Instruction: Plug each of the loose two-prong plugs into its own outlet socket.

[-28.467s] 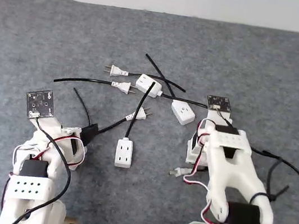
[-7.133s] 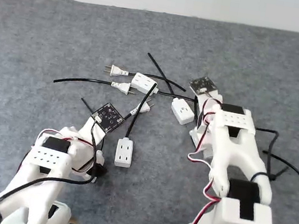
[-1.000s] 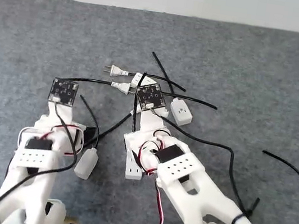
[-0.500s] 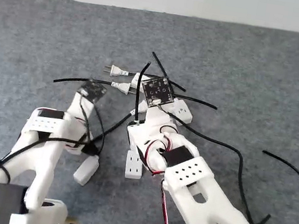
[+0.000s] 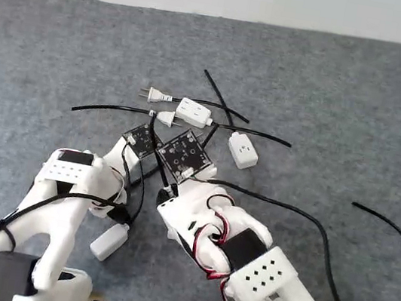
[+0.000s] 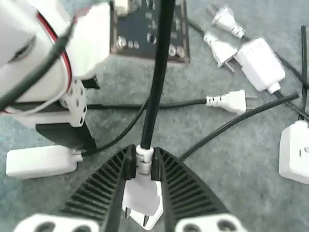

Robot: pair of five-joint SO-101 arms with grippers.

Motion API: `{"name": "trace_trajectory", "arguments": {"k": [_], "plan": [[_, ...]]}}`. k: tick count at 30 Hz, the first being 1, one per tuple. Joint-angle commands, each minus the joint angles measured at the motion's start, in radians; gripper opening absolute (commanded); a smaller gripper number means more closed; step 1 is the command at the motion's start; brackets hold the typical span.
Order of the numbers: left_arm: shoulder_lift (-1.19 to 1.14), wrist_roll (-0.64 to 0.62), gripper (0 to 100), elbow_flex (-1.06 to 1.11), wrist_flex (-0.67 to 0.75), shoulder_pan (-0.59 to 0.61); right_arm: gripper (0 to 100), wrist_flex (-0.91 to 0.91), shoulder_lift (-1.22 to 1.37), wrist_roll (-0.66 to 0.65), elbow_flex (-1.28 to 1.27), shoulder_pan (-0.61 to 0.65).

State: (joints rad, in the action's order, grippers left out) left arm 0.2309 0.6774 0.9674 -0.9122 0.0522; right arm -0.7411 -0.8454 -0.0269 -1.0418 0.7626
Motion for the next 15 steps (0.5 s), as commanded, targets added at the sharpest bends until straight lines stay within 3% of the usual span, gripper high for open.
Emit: {"name": "trace_trajectory", "arguments": {"k": [1, 15], "plan": [[0.032, 0.015, 30, -0.005, -0.011, -0.006, 0.8, 0.019, 0.002, -0.012, 0.017, 0.007], [0.043, 0.13, 30, 0.027, -0.071, -0.038, 0.8, 0.113, 0.145, -0.009, 0.08, 0.001]]}}
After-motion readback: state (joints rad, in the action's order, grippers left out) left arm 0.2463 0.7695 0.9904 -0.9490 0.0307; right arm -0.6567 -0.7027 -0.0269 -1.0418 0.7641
